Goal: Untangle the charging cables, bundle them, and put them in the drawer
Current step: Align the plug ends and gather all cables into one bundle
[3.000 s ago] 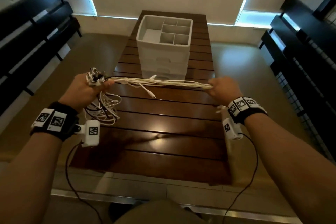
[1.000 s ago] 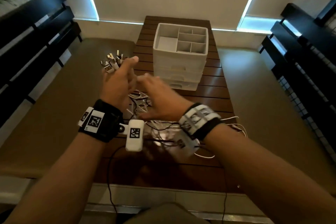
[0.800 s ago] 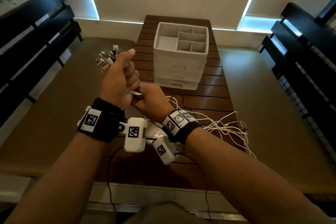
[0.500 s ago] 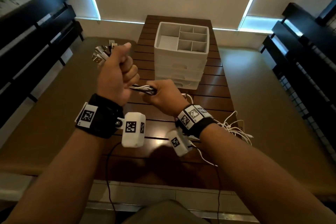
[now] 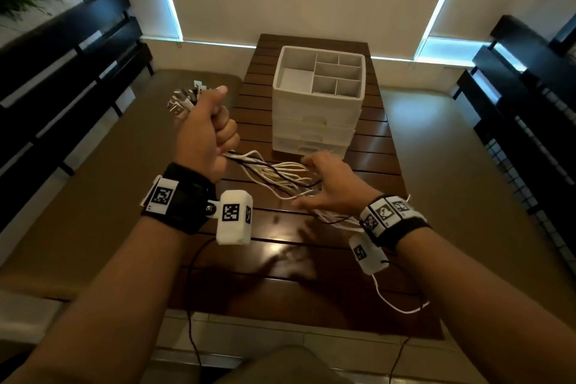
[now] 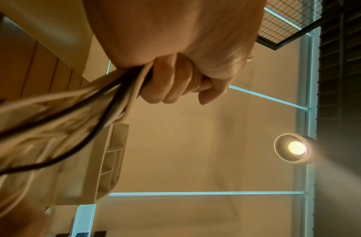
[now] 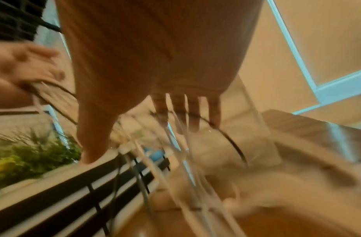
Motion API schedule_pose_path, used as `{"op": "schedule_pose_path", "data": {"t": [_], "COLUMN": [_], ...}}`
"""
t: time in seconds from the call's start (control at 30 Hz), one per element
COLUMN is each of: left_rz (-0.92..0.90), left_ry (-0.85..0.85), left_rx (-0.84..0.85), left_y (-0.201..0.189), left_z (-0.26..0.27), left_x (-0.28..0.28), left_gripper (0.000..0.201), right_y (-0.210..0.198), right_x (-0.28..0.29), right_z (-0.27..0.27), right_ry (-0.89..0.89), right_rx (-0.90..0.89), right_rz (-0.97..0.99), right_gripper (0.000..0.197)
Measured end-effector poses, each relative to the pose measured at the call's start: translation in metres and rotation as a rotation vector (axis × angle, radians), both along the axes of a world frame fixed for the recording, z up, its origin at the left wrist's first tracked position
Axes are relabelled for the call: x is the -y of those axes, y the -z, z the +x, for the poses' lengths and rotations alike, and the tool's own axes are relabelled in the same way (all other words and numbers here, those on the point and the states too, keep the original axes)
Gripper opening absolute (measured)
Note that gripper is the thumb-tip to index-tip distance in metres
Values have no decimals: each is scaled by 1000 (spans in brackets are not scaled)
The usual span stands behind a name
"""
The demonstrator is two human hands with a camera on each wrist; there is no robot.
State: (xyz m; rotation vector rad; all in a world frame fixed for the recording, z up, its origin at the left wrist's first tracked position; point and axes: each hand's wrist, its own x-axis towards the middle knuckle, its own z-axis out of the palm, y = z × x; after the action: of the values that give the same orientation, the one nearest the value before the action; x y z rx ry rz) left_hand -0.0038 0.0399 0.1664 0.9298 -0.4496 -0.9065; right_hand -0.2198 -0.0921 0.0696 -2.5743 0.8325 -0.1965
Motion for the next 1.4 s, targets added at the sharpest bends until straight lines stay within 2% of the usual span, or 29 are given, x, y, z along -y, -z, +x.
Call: {"op": "schedule_pose_path", "data": {"t": [0.03, 0.07, 0.13, 0.2, 0.3, 0.37, 0.47, 0.53, 0.63, 0.83, 1.0, 1.1, 1.17, 1.23, 1.27, 1.33, 1.4], "left_rz": [5, 8, 5, -26, -69, -78, -50, -23, -6, 59, 70, 104, 165, 193, 176, 146, 180], "left_ry": [-8, -9, 8, 26, 36, 30, 7, -2, 11, 41, 21, 27, -82, -188, -182, 18, 333], "left_rx": [-7, -9, -7, -19, -87, -166, -278, -305, -349, -484, -453, -292, -129, 188, 393, 768, 1029], "left_y": [0, 1, 1, 1, -2, -3, 2, 6, 8, 18, 21, 19, 20, 16, 13, 6, 4], "left_z": [-1, -3, -12, -24, -32, -25, -14, -15, -18, -8, 4, 18, 27, 29, 26, 11, -7], "left_x": [1, 2, 5, 7, 9, 9, 8, 11, 15, 15, 6, -1, -5, -10, -10, -10, -7], "left_gripper": [46, 46, 46, 45, 45, 45, 45, 44, 43, 42, 26, 29, 46, 68, 65, 43, 43], "right_y": [-12, -26, -50, -57, -48, -44, -51, -56, -56, -54, -63, -65, -66, -67, -67, -69, -73], "right_x": [-3, -8, -24, -45, -65, -67, -66, -63, -59, -58, -51, -41, -35, -31, -30, -29, -28], "right_z": [3, 7, 23, 49, 72, 71, 59, 54, 49, 53, 53, 48, 44, 40, 39, 38, 37], "right_ry": [-25, -57, -145, -207, -139, -108, -138, -175, -181, -145, -154, -137, -131, -138, -149, -188, -228], "right_rx": [34, 98, 201, 269, 421, 442, 418, 400, 398, 340, 285, 233, 196, 138, 108, 72, 67], "right_rz": [-15, -25, -32, 34, 248, 227, 268, 351, 365, 144, 87, 53, 26, 14, 17, 24, 15], "right_gripper": [107, 115, 111, 91, 39, 19, 28, 33, 36, 35, 36, 39, 41, 41, 40, 37, 34]}}
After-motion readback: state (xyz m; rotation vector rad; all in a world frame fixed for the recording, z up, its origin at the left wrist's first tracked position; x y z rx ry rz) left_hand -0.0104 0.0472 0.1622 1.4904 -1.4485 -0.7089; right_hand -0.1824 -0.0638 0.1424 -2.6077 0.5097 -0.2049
